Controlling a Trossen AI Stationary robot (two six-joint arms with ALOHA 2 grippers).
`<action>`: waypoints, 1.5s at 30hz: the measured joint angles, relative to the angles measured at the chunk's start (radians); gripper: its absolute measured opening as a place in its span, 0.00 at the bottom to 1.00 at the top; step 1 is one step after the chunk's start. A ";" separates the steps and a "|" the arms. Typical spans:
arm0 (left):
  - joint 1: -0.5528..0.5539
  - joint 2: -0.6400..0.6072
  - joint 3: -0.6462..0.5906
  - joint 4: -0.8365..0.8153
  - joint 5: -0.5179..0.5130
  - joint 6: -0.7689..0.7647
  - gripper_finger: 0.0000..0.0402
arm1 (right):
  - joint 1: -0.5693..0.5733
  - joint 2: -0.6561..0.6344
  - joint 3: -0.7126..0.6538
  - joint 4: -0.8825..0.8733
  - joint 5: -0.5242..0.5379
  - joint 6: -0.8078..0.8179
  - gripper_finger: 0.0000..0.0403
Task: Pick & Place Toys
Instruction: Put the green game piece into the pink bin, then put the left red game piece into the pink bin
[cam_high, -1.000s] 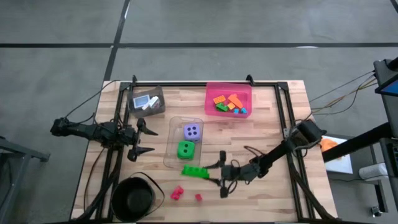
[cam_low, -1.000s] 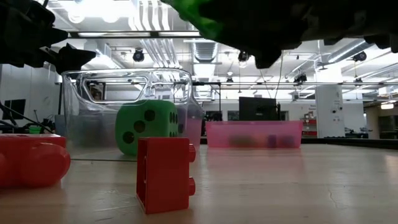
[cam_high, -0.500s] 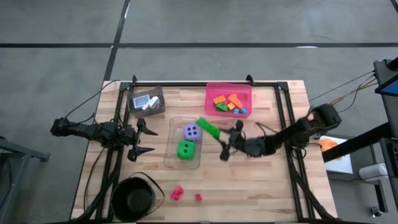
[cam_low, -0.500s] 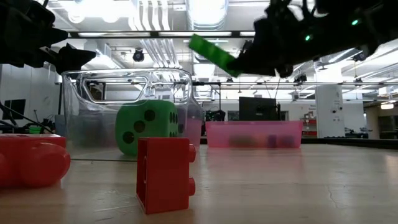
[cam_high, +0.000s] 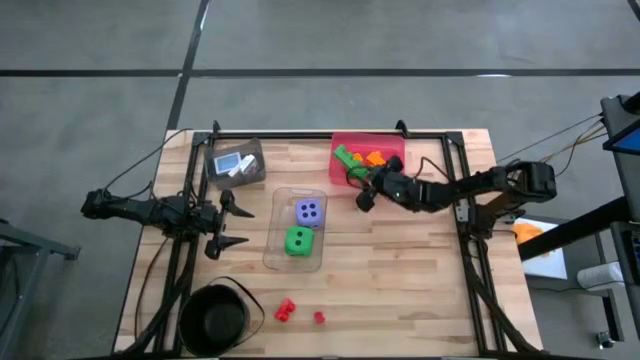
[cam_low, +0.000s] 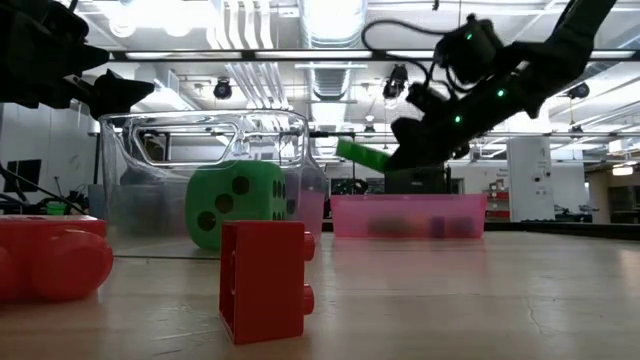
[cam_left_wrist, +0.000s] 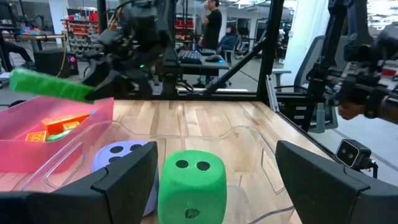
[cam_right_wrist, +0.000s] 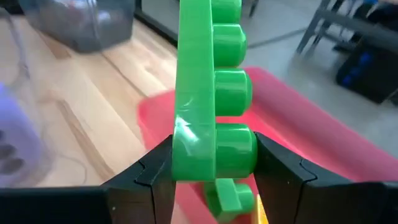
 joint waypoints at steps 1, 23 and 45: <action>0.000 0.000 0.000 0.000 0.000 0.000 0.82 | -0.026 0.005 0.001 -0.011 -0.028 0.002 0.42; 0.000 0.000 0.000 0.000 0.000 0.000 0.82 | -0.157 0.064 0.013 -0.102 -0.117 0.056 0.63; 0.000 0.000 0.000 0.000 0.000 0.000 0.82 | 0.180 0.046 0.038 0.167 -0.392 0.043 0.81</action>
